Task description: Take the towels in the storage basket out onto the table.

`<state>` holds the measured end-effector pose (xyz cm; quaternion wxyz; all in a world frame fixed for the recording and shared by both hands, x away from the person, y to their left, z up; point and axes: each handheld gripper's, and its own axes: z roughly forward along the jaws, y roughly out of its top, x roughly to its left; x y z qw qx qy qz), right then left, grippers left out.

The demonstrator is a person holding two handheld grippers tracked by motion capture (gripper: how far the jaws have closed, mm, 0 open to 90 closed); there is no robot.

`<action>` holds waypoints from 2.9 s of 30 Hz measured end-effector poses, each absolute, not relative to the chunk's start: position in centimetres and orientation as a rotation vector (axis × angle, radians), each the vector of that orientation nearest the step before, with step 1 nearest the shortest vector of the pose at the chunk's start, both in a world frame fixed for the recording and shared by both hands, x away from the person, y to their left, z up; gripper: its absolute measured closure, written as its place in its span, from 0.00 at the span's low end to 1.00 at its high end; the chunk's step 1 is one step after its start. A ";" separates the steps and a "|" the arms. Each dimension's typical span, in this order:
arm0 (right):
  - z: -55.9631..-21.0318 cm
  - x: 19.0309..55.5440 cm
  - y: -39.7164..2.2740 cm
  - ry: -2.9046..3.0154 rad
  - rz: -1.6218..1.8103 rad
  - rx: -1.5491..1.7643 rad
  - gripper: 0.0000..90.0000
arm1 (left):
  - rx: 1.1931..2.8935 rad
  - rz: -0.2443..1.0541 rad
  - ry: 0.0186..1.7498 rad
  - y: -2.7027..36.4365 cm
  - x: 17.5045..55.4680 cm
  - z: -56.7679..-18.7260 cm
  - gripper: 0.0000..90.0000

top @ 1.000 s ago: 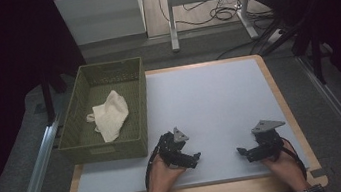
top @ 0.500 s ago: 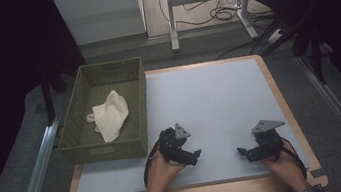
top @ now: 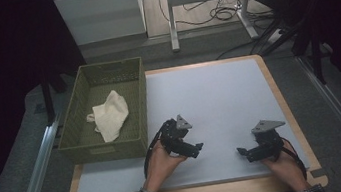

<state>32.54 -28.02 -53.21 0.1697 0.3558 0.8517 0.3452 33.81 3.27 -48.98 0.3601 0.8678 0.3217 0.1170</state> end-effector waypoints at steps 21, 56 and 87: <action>-53.2 32.5 -28.0 2.421 0.982 1.012 0.05 | 2.237 0.292 0.829 3.4 36.4 -45.6 0.03; -53.2 32.5 -28.0 2.419 0.983 1.010 0.05 | 2.257 0.435 0.971 9.3 42.4 -40.1 0.02; -53.2 32.6 -28.0 2.420 0.982 1.010 0.05 | 2.163 0.545 1.284 22.5 44.9 -41.3 0.09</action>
